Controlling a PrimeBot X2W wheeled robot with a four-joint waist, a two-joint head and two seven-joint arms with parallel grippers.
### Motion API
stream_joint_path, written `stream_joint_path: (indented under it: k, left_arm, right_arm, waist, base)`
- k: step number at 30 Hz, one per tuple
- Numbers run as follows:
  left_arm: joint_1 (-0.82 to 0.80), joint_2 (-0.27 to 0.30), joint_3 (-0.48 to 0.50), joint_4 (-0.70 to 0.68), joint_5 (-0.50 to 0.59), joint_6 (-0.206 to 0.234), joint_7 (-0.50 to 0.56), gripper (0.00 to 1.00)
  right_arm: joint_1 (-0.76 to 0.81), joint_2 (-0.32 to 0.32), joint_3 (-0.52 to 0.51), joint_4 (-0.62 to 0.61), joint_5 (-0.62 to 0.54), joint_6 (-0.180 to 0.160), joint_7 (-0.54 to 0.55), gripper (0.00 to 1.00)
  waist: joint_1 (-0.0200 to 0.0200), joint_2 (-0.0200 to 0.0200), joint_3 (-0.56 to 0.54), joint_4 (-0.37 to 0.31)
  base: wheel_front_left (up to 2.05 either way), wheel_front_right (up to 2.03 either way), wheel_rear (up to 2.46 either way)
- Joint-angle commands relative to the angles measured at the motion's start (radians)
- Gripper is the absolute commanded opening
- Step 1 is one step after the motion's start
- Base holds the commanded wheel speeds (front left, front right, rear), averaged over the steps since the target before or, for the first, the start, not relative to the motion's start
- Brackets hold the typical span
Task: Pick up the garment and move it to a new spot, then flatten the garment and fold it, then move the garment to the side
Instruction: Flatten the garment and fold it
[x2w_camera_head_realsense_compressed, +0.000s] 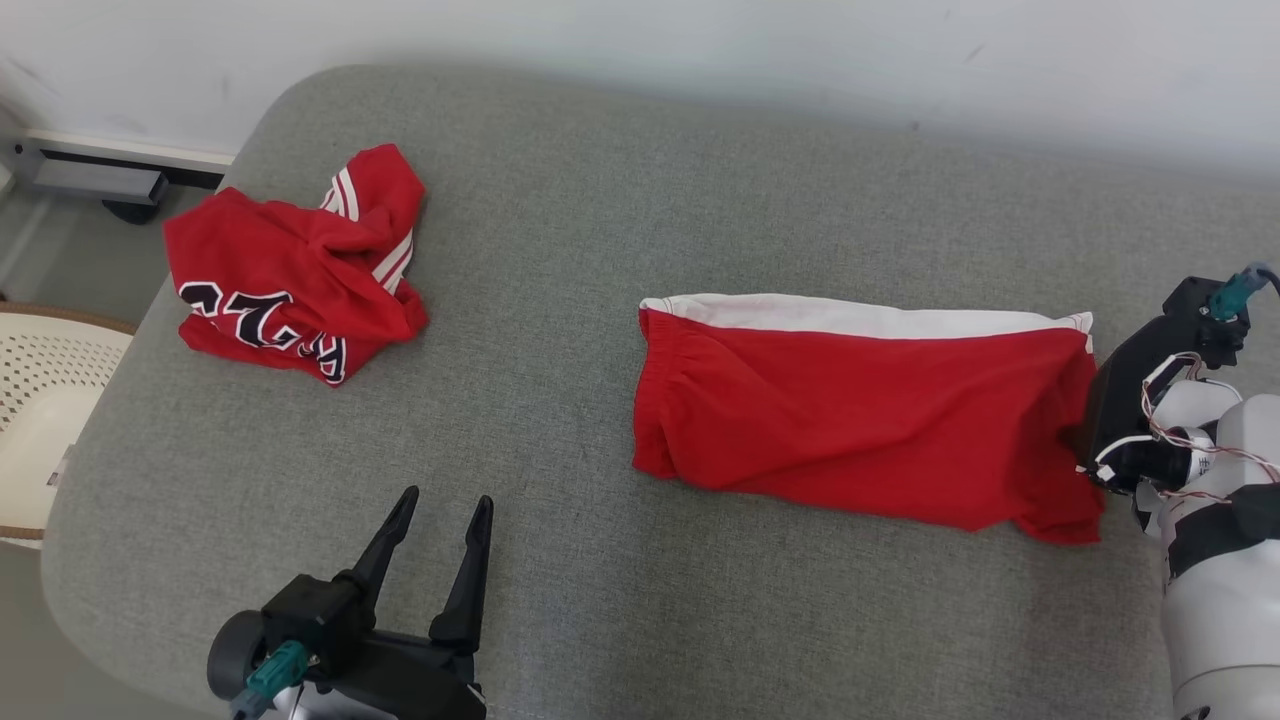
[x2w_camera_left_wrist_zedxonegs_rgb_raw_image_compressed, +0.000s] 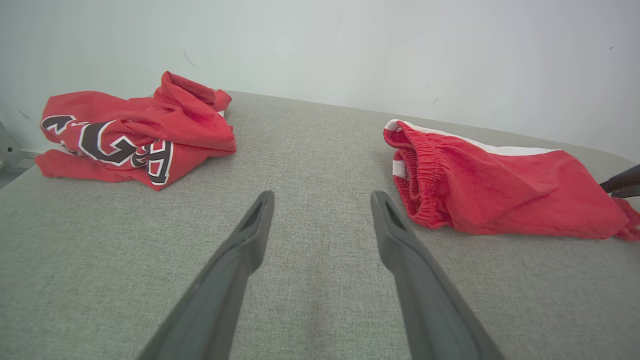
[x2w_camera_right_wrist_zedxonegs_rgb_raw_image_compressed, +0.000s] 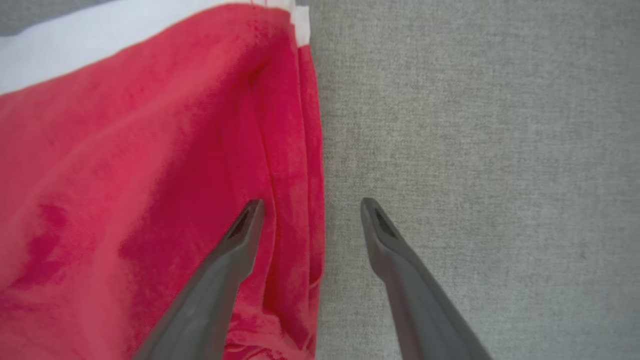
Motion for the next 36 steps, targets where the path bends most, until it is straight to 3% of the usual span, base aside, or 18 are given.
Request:
stream_joint_path:
  k: [1, 8, 9, 11, 15, 17, 18, 19, 36]
  left_arm:
    - [-0.013, 0.003, 0.002, -0.001, -0.008, 0.001, -0.006, 1.00]
    - [-0.026, 0.000, -0.007, 0.003, -0.016, 0.000, -0.007, 1.00]
    - [-0.028, 0.000, -0.008, 0.004, -0.017, 0.000, -0.007, 1.00]
    - [-0.032, -0.002, -0.009, 0.006, -0.019, 0.002, -0.008, 1.00]
    - [-0.037, -0.002, -0.009, 0.011, -0.023, 0.003, -0.009, 1.00]
    - [-0.039, -0.002, -0.008, 0.013, -0.024, 0.004, -0.008, 1.00]
    - [-0.040, -0.002, -0.008, 0.014, -0.024, 0.004, -0.008, 1.00]
    - [-0.042, -0.002, -0.007, 0.015, -0.025, 0.004, -0.008, 1.00]
    - [-0.044, 0.008, -0.002, 0.020, -0.029, 0.011, -0.010, 1.00]
  right_arm:
    - [-0.018, -0.004, -0.007, 0.006, -0.015, 0.000, -0.006, 1.00]
    - [-0.052, -0.002, -0.031, 0.085, -0.034, 0.000, -0.020, 0.98]
    - [-0.059, -0.002, -0.032, 0.097, -0.034, 0.000, -0.022, 0.87]
    - [-0.067, -0.001, -0.036, 0.118, -0.043, 0.000, -0.026, 0.52]
    - [-0.083, -0.003, -0.048, 0.136, -0.067, 0.000, -0.039, 0.36]
    - [-0.093, -0.003, -0.053, 0.146, -0.077, 0.000, -0.044, 0.20]
    - [-0.096, -0.003, -0.055, 0.150, -0.081, 0.000, -0.047, 0.18]
    - [-0.100, -0.003, -0.057, 0.154, -0.085, 0.000, -0.050, 0.01]
    - [-0.112, -0.022, -0.123, 0.104, -0.176, -0.001, -0.049, 0.00]
  waist:
    - [-0.0001, -0.0001, 0.006, 0.001]
    - [-0.0001, -0.0001, 0.020, 0.005]
    - [-0.0001, -0.0001, 0.022, 0.006]
    - [-0.0001, -0.0001, 0.025, 0.007]
    - [-0.0001, -0.0001, 0.027, 0.010]
    - [-0.0001, -0.0001, 0.028, 0.009]
    - [-0.0001, -0.0001, 0.029, 0.008]
    - [-0.0001, -0.0001, 0.029, 0.007]
    - [-0.0001, -0.0001, 0.004, -0.025]
  base:
    - [0.00, 0.00, 0.00]
    - [0.00, 0.00, 0.00]
    - [0.00, 0.00, 0.00]
    - [0.00, 0.00, 0.00]
    - [0.00, 0.00, 0.00]
    - [0.00, 0.00, 0.00]
    - [0.00, 0.00, 0.00]
    - [0.00, 0.00, 0.00]
    - [0.00, 0.00, 0.00]
